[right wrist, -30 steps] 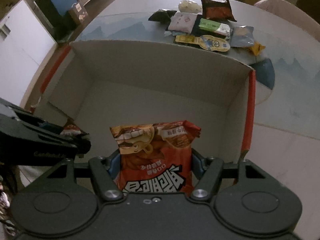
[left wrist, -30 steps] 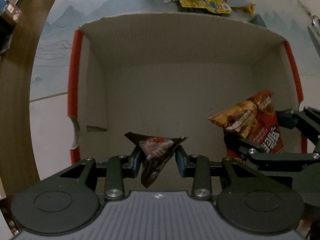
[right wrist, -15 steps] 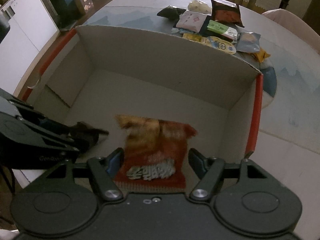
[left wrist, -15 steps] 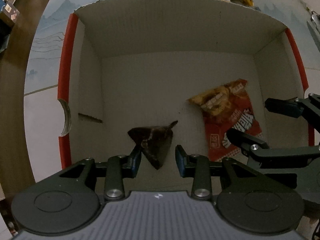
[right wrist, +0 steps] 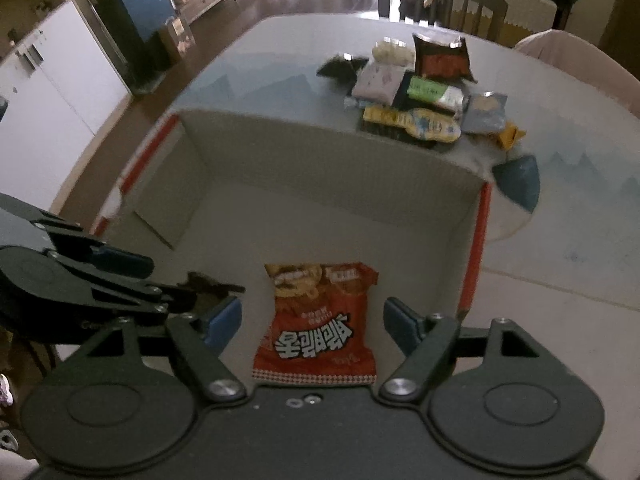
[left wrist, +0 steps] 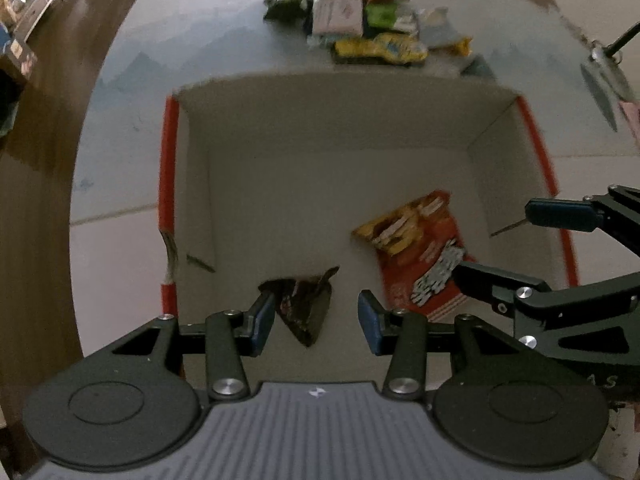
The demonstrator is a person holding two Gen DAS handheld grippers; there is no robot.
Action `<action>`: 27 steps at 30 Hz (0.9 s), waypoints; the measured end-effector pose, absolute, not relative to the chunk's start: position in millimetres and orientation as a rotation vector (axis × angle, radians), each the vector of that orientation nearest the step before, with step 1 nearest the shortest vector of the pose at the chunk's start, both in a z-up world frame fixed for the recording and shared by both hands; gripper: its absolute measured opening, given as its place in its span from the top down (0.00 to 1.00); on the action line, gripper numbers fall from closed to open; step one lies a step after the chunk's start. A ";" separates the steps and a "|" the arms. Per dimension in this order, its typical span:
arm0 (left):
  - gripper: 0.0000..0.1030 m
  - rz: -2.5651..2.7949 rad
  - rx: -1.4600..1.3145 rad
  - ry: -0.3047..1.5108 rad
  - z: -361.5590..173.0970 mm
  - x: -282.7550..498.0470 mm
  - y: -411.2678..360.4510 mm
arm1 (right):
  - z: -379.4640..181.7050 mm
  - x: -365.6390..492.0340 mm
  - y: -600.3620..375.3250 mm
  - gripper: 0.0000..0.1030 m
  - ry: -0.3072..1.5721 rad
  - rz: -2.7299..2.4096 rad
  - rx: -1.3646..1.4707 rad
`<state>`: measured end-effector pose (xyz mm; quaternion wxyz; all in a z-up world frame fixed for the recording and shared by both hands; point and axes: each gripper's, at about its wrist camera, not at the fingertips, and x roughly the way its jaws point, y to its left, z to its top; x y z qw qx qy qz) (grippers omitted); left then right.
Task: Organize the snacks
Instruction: 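Withdraw both tools from the box back toward the snack pile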
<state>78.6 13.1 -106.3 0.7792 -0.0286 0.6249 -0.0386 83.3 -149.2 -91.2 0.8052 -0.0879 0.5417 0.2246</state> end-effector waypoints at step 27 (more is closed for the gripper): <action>0.32 -0.069 -0.004 1.028 13.0 145.7 2.7 | 9.2 158.2 -199.0 0.04 0.935 0.388 -0.038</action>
